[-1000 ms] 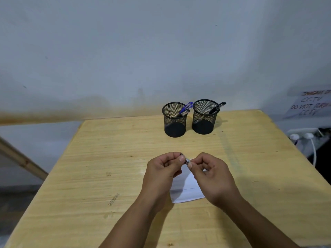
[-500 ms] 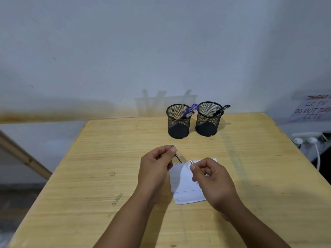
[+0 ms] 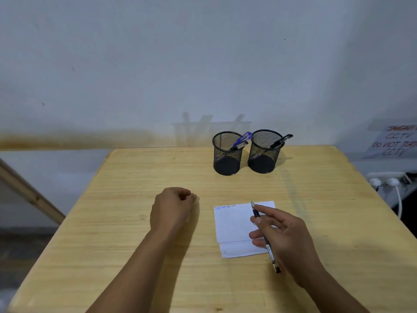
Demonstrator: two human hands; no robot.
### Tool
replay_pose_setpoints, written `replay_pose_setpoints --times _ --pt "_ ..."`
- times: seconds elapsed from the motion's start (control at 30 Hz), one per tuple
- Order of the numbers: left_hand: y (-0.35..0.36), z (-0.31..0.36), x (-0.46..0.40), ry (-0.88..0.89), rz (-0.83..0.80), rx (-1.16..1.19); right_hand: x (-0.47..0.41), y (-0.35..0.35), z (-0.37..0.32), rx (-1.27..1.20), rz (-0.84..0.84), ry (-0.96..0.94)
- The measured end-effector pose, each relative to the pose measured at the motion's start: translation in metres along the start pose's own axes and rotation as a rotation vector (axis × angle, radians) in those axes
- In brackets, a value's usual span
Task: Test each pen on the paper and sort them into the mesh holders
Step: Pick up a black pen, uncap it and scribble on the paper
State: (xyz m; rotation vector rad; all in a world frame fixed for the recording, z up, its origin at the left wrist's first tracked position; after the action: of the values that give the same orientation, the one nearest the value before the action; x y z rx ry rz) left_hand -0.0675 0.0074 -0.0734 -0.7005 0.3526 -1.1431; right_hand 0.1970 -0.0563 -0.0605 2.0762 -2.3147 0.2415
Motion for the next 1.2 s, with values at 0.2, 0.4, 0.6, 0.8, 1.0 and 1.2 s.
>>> replay_pose_setpoints --times 0.2,0.4,0.6,0.8,1.0,1.2 --pt "-0.001 0.014 0.015 0.192 0.096 -0.224 -0.004 -0.003 -0.003 -0.006 0.031 -0.047" --pt "0.036 0.04 0.079 0.621 -0.069 -0.246 -0.017 -0.002 -0.007 -0.256 -0.036 0.005" --pt "0.061 0.024 0.086 0.642 -0.21 -0.458 -0.029 -0.001 -0.005 -0.104 0.037 -0.08" --pt "0.063 0.026 0.087 0.621 -0.209 -0.539 -0.051 0.012 -0.008 0.126 0.064 -0.212" --pt "0.063 0.027 0.087 0.628 -0.218 -0.538 -0.072 0.02 0.008 0.195 0.029 -0.2" --pt "0.062 0.026 0.084 0.608 -0.231 -0.507 -0.073 0.022 0.009 0.414 0.074 -0.291"
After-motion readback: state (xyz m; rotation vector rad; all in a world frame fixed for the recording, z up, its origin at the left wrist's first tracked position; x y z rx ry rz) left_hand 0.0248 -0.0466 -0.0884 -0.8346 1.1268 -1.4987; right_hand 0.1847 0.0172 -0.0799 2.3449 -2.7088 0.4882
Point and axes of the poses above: each hand's wrist, its own x-axis away from the middle knuckle, its own y-axis out of the palm, z = x × y, the point moved 6 cm from there along -x, towards the middle knuckle
